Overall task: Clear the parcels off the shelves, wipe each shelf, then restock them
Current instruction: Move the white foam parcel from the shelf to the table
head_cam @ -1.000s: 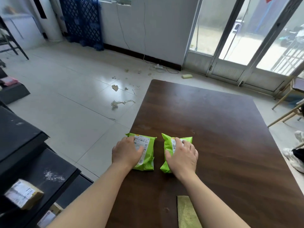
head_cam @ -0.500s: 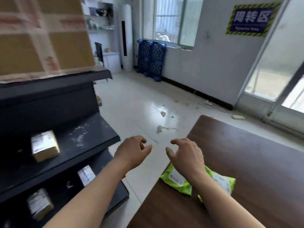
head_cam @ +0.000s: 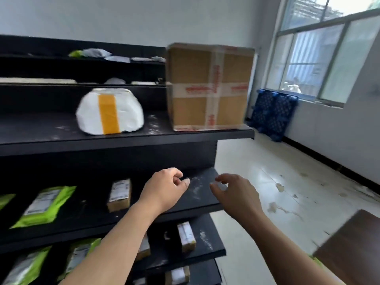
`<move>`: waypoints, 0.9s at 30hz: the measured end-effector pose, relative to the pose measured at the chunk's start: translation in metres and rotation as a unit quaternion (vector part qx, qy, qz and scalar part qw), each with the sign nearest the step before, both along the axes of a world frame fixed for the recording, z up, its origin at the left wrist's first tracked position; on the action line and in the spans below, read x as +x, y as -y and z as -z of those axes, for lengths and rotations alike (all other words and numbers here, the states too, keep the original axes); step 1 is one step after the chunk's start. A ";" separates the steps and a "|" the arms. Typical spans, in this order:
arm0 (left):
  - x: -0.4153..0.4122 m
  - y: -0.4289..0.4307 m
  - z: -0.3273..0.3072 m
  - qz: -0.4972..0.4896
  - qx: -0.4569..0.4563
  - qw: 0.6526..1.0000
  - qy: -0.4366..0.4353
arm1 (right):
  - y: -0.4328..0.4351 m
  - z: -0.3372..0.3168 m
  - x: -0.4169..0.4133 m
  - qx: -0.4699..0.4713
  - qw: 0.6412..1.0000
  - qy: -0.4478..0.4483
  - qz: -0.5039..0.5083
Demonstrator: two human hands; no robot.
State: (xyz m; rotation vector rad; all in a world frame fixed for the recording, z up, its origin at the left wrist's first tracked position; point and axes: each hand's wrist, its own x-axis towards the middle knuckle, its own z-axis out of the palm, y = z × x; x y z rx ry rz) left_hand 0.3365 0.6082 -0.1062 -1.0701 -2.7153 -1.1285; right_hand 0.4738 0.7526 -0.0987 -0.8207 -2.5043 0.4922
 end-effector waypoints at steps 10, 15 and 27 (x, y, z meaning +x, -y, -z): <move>-0.085 0.146 -0.037 -0.106 0.025 0.993 -0.045 | 0.121 -0.033 -0.115 -0.007 0.996 -0.039 -0.086; -0.117 0.181 -0.057 -0.124 0.075 0.988 -0.046 | 0.153 -0.051 -0.156 -0.007 0.994 -0.062 -0.090; -0.197 0.151 -0.130 -0.134 0.131 0.982 -0.008 | 0.116 -0.114 -0.251 0.009 0.989 -0.112 -0.092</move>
